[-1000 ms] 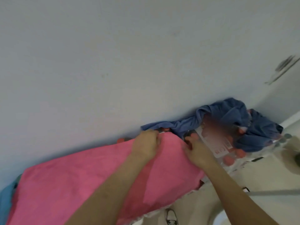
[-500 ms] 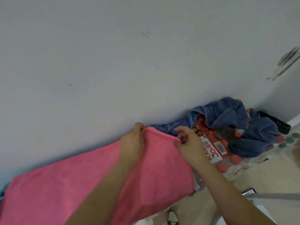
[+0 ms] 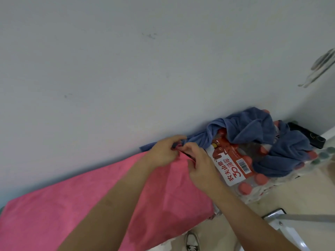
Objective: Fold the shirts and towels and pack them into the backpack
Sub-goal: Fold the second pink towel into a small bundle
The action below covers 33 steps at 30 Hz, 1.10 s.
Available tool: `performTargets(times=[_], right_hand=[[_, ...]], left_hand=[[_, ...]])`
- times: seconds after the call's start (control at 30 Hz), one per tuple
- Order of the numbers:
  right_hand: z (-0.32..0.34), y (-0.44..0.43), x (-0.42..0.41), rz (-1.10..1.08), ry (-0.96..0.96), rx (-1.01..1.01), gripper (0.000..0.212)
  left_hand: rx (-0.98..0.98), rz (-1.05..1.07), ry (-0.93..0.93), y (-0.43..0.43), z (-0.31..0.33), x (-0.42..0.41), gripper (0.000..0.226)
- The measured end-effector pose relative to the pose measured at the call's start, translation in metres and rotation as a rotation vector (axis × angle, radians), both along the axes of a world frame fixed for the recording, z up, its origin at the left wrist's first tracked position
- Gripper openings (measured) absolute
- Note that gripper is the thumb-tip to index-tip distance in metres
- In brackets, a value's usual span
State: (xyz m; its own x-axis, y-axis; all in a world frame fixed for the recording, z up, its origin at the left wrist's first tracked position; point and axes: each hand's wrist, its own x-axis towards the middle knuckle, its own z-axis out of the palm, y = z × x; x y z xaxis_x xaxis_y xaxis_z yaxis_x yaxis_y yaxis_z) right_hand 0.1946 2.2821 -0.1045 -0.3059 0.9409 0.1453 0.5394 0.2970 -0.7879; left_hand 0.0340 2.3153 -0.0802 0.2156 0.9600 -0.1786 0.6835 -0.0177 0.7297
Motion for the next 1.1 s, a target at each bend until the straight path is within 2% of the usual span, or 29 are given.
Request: performTargets(times=[0.07, 0.13, 0.2, 0.27, 0.37, 0.43, 0.5, 0.57, 0.73, 0.87, 0.97, 1.03, 1.1], right_hand=[[0.001, 0.001, 0.001, 0.015, -0.013, 0.008, 0.057], [0.001, 0.002, 0.004, 0.004, 0.017, 0.02, 0.051], [0.002, 0.002, 0.006, -0.028, 0.042, 0.015, 0.041], [0.003, -0.001, 0.012, -0.07, 0.003, -0.019, 0.038], [0.003, -0.01, 0.027, -0.072, -0.165, -0.142, 0.033], [0.003, -0.02, 0.033, -0.045, -0.279, -0.2, 0.02], [0.004, -0.031, 0.036, -0.02, -0.399, -0.182, 0.008], [0.003, -0.038, 0.039, -0.052, -0.451, -0.143, 0.012], [0.0, -0.052, 0.048, -0.186, -0.382, -0.173, 0.011], [-0.003, -0.056, 0.052, -0.214, -0.415, -0.199, 0.022], [-0.004, -0.057, 0.054, -0.195, -0.445, -0.194, 0.028], [-0.003, -0.057, 0.057, -0.182, -0.404, -0.184, 0.025], [-0.003, -0.056, 0.061, -0.164, -0.322, -0.197, 0.018]], left_hand=[[-0.075, -0.086, 0.014, 0.003, 0.003, -0.001, 0.049], [-0.019, -0.047, 0.094, 0.006, 0.009, -0.004, 0.032], [0.13, 0.051, 0.142, 0.008, 0.014, -0.01, 0.023], [0.321, 0.127, 0.21, 0.011, 0.019, -0.016, 0.024], [0.508, 0.168, 0.287, 0.013, 0.023, -0.014, 0.027], [0.564, 0.163, 0.328, 0.015, 0.019, -0.011, 0.027], [0.568, 0.169, 0.357, 0.017, 0.01, -0.008, 0.027], [0.574, 0.177, 0.382, 0.021, 0.0, -0.002, 0.032], [0.585, 0.145, 0.506, 0.027, -0.028, 0.012, 0.031], [0.51, 0.145, 0.537, 0.02, -0.038, 0.018, 0.025], [0.478, 0.19, 0.48, 0.01, -0.023, 0.024, 0.032], [0.453, 0.251, 0.405, -0.007, -0.013, 0.03, 0.029], [0.356, 0.205, 0.337, -0.036, -0.014, 0.04, 0.025]])
